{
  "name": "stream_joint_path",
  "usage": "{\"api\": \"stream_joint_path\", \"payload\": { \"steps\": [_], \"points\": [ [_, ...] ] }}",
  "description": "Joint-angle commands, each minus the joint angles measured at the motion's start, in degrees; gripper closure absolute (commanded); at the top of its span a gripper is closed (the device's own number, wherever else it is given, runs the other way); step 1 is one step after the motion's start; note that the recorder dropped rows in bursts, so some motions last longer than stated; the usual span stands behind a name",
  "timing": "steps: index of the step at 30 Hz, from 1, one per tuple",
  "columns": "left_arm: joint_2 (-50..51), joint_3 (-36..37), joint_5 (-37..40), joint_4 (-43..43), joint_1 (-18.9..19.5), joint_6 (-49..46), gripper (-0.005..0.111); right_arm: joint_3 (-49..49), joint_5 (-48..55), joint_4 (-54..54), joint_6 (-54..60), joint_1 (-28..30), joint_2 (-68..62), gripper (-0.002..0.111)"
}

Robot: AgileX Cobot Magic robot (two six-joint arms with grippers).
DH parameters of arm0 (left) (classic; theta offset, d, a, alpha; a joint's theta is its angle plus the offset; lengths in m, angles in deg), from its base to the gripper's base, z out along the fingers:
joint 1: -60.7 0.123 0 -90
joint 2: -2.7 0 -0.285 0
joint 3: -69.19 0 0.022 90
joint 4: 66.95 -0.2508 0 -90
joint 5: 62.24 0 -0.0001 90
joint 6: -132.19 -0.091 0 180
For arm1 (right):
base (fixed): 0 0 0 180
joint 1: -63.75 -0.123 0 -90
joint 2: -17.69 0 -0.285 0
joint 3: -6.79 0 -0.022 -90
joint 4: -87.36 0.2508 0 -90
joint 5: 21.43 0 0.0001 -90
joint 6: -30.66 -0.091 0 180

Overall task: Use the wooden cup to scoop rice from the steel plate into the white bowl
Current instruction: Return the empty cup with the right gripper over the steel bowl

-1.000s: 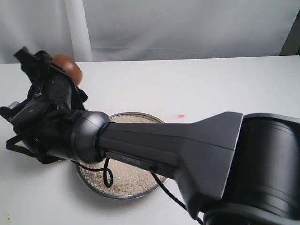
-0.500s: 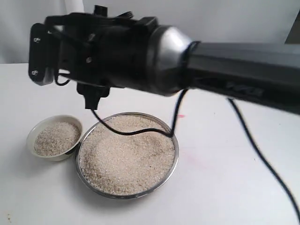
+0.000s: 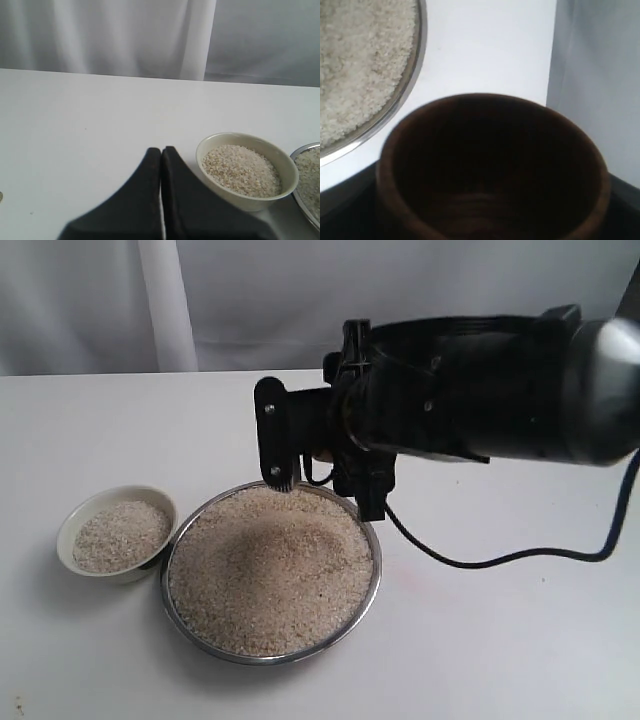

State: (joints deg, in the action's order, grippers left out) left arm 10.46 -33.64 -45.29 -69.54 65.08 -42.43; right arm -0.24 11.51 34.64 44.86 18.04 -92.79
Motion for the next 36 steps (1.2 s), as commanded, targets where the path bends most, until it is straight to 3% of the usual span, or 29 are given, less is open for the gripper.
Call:
{"api": "stream_joint_path", "payload": {
  "steps": [1,8,17,36],
  "points": [
    [0.0,0.0,-0.7,0.1,-0.4,0.1,0.107,-0.1,-0.3,-7.6,0.9,-0.2,-4.7,0.108],
    [0.0,0.0,-0.7,0.1,-0.4,0.1,0.107,-0.1,4.8,-26.6,-4.2,-2.9,-9.9,0.108],
    [0.0,0.0,-0.7,0.1,-0.4,0.1,0.107,8.0,12.5,-26.8,-4.0,-7.0,-19.1,0.108],
    [0.0,0.0,-0.7,0.1,-0.4,0.1,0.107,8.0,16.4,-27.6,-2.1,-8.5,-23.5,0.108]
  ]
}}
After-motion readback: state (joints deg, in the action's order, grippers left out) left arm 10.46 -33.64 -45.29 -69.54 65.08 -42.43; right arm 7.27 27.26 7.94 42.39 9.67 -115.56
